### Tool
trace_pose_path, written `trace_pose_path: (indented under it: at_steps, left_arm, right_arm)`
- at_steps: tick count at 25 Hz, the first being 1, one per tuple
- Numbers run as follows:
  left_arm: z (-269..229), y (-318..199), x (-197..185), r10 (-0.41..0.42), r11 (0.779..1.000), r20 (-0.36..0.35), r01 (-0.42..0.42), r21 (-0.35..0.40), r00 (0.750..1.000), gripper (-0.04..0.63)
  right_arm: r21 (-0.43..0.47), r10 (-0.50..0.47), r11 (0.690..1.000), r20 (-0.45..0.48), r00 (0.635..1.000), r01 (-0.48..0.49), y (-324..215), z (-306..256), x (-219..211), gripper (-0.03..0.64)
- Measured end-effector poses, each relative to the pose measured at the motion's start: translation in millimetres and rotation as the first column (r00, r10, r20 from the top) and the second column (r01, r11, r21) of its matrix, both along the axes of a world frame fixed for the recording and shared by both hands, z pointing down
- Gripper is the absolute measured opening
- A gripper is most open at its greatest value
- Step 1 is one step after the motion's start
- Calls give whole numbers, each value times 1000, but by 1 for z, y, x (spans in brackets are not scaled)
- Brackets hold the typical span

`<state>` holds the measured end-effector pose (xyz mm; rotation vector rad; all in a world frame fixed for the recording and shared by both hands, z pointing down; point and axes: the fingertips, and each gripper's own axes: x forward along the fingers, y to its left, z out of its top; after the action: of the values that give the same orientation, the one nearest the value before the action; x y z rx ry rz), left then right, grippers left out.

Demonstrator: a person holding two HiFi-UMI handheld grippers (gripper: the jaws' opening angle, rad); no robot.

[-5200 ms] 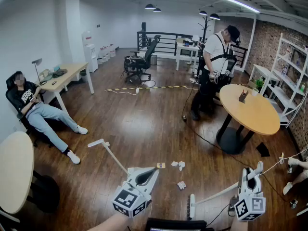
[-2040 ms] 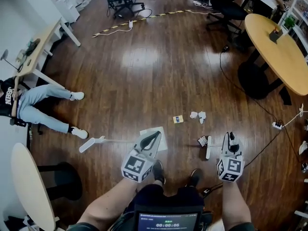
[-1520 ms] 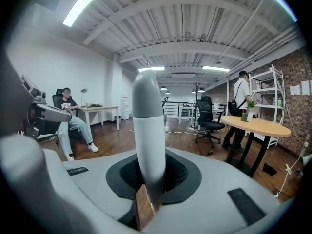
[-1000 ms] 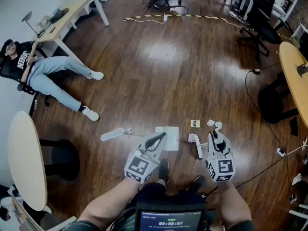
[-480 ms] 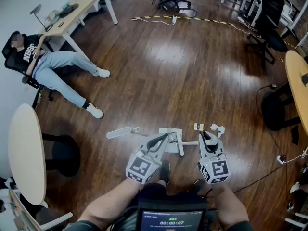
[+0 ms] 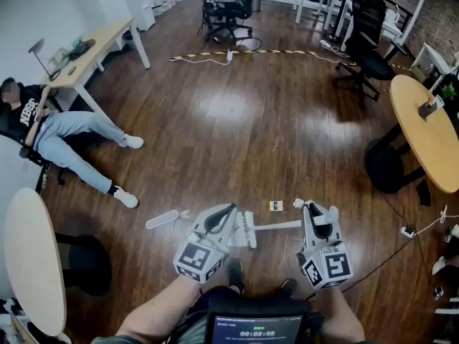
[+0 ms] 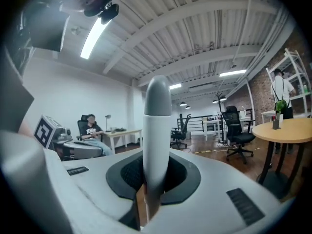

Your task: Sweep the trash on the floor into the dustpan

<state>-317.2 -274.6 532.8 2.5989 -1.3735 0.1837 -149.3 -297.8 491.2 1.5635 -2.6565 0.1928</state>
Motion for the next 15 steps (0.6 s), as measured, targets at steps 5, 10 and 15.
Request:
trace_pose_path:
  at_steps: [5, 10, 15]
  left_arm:
    - [-58, 2, 40, 33, 999, -43, -31, 41, 999, 3]
    - [-103, 9, 77, 61, 997, -62, -58, 48, 996, 3]
    - [-141, 25, 122, 68, 996, -72, -64, 62, 995, 3]
  right_arm:
    - [38, 85, 996, 11, 996, -85, 22, -75, 56, 58]
    - [89, 161, 983, -15, 987, -159, 43, -135, 114, 60]
    - [121, 220, 969, -36, 975, -214, 77, -173, 186, 60]
